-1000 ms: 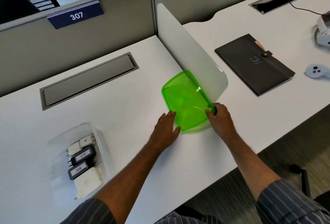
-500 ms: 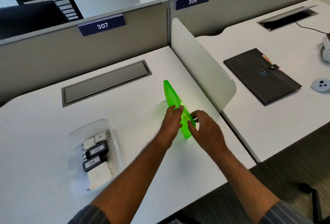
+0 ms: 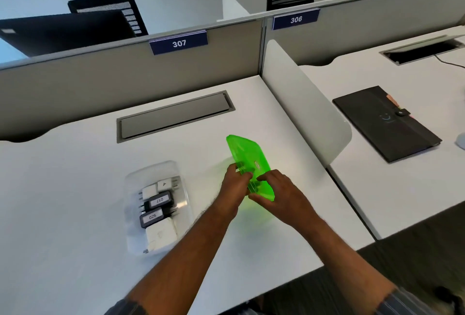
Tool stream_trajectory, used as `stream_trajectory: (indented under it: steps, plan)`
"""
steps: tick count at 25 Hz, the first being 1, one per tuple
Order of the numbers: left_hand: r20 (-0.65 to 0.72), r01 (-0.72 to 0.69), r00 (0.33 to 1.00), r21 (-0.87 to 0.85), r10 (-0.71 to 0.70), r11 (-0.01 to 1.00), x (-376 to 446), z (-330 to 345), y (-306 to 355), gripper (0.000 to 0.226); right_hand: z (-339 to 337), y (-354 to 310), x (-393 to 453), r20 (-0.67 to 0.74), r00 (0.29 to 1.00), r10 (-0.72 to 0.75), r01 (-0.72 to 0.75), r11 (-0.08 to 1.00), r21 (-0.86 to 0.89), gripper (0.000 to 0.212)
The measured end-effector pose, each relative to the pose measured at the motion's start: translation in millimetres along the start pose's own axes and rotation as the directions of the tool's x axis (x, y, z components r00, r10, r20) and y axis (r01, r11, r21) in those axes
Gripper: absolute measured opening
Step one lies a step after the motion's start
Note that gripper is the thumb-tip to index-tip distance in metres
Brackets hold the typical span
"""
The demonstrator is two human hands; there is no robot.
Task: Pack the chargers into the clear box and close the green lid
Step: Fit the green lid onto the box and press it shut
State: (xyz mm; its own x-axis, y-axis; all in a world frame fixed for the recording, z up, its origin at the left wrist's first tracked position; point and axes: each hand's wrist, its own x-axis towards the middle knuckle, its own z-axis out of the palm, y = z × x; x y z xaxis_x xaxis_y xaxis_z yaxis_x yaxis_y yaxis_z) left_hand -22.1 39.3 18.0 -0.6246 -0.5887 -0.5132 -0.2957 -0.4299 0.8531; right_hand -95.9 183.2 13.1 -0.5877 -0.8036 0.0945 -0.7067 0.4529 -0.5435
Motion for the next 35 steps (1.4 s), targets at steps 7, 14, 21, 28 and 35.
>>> stream_trajectory:
  steps: [7, 14, 21, 28, 35]
  plan:
    - [0.013, -0.055, 0.998, -0.136, 0.057, 0.989, -38, -60, -1, 0.035, 18, 6, 20, -0.038, 0.971, 0.236, -0.227, 0.959, 0.168, 0.051]
    - [-0.043, -0.05, 0.998, -0.191, 0.043, 0.98, -65, -128, -11, 0.039, 49, -42, 36, 0.241, 0.894, 0.378, -0.434, 0.598, 0.673, 0.038]
    - [-0.146, -0.064, 0.989, -0.232, 0.03, 0.971, -78, -193, -30, 0.039, 85, -100, 30, 0.174, 0.916, 0.361, -0.368, 0.585, 0.723, 0.022]
    - [-0.392, -0.134, 0.912, 0.007, 0.126, 0.991, -56, -266, -13, 0.034, 114, -154, 27, 0.241, 0.921, 0.306, -0.38, 0.569, 0.729, 0.026]
    - [-0.426, -0.094, 0.89, 0.181, 0.164, 0.979, -16, -315, 14, 0.019, 129, -184, 38, 0.262, 0.916, 0.303, -0.398, 0.612, 0.683, 0.031]
